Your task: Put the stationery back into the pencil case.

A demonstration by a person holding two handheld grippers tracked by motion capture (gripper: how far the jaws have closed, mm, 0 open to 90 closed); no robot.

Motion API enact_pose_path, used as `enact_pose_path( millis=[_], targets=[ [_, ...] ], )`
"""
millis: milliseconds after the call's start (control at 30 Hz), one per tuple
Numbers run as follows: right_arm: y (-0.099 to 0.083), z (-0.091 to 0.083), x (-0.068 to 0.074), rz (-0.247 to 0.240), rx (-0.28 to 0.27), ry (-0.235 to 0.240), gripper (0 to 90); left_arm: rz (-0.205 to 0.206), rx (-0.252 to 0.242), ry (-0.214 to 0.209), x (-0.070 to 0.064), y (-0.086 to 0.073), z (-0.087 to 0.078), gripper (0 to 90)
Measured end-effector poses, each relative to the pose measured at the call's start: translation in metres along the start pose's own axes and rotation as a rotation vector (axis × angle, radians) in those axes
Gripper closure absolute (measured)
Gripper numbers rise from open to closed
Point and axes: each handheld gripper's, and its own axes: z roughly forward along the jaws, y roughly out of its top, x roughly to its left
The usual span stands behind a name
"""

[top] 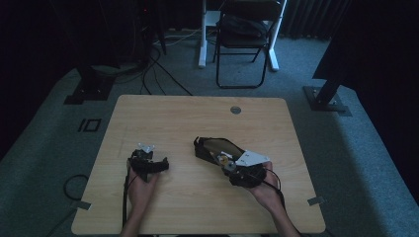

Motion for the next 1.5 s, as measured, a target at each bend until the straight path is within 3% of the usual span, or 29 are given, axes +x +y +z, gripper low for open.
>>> enact_pose_path(
  millis=[767, 1500],
  targets=[
    [-0.005, 0.004, -0.016, 0.042, 0.003, -0.006, 41.7, 0.0, 0.0, 0.0, 0.0, 0.0, 0.0, 2.7],
    [-0.004, 0.013, -0.032, 0.05, 0.013, -0.02, 41.7, 0.0, 0.0, 0.0, 0.0, 0.0, 0.0, 2.7]
  ],
)
